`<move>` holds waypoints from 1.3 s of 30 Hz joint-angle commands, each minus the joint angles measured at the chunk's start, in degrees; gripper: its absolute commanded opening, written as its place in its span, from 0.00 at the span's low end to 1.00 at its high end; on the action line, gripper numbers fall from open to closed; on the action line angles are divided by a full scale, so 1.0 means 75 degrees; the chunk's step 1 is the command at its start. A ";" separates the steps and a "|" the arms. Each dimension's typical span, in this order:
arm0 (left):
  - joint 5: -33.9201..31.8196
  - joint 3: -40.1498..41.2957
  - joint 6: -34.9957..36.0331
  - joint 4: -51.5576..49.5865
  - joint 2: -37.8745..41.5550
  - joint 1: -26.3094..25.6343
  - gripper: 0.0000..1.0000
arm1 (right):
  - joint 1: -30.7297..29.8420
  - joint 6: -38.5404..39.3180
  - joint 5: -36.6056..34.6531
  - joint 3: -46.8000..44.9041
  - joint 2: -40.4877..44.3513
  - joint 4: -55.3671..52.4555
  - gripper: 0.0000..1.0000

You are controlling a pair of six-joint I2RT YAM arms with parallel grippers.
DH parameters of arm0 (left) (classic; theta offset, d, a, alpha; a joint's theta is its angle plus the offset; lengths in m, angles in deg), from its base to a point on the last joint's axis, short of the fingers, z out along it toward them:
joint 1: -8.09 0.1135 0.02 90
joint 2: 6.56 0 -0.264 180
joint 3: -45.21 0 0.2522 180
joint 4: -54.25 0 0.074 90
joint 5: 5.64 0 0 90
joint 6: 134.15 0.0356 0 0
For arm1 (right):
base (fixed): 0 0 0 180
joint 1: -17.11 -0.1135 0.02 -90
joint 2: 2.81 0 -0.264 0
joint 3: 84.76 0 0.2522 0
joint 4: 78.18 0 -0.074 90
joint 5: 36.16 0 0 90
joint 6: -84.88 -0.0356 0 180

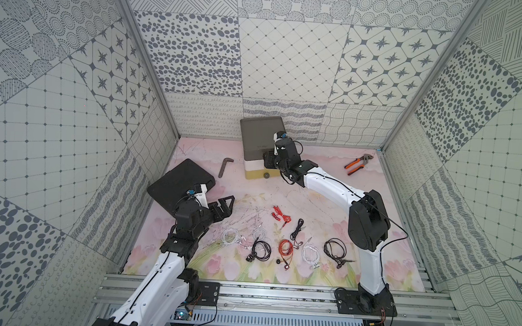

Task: Place the wired earphones into the drawer by color
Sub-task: Open the drawer in the storage box.

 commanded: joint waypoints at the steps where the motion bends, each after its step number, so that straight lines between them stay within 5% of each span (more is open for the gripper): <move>1: -0.0013 -0.0096 0.0135 0.0246 0.0003 -0.0024 0.99 | -0.0006 -0.0113 0.0049 0.0240 -0.0162 0.0158 0.42; 23: -0.0043 -0.0093 0.0169 0.0241 0.0041 -0.0012 0.99 | -0.0015 -0.0255 0.0002 0.0164 -0.0048 0.0055 0.30; 39: -0.0033 -0.0087 0.0171 0.0223 0.0104 -0.0021 0.99 | -0.0251 -0.0419 -0.0324 -0.1000 0.0958 0.0169 0.29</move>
